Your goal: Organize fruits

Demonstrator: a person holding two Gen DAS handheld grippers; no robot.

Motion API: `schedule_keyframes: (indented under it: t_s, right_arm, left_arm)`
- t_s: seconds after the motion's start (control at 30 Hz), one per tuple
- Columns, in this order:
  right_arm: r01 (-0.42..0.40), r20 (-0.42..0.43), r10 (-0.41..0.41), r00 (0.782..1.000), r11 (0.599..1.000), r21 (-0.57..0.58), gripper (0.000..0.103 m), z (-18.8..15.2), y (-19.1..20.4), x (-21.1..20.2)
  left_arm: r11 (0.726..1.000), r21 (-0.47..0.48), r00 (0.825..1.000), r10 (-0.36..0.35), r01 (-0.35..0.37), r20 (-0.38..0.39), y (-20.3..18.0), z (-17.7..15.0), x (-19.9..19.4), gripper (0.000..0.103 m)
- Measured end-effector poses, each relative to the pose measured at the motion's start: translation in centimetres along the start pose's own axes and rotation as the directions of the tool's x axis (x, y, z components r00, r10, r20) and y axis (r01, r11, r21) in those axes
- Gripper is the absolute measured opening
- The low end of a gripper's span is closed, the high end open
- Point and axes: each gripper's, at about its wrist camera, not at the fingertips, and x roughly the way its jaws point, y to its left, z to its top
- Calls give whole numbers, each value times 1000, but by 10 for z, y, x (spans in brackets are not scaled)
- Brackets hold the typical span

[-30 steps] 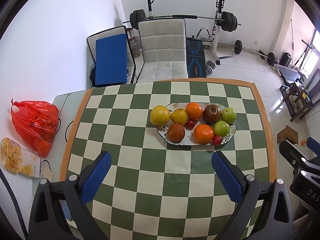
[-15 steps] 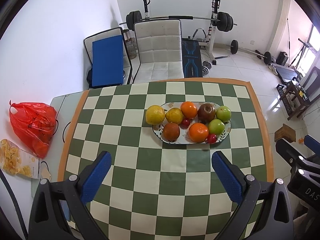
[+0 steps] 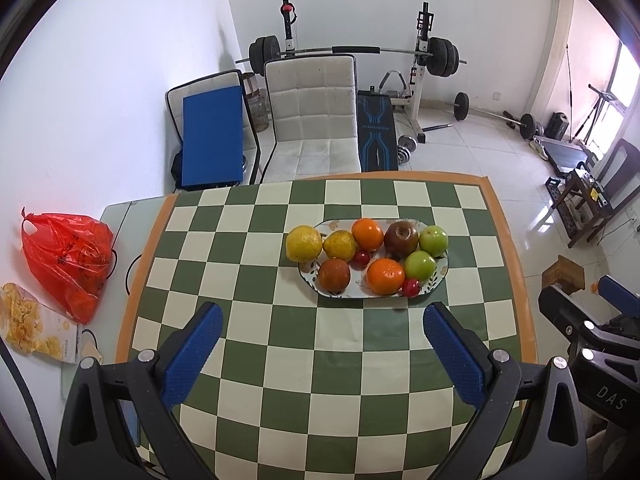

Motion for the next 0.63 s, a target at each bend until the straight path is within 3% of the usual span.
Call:
schedule_keyframes:
  t_s: [0.63]
  right_arm:
    - [3,20,-3,1000,1000,6,102,0,-2,-10]
  left_arm:
    - [1000,-2,1000,0,0,20,1,1,-8,103]
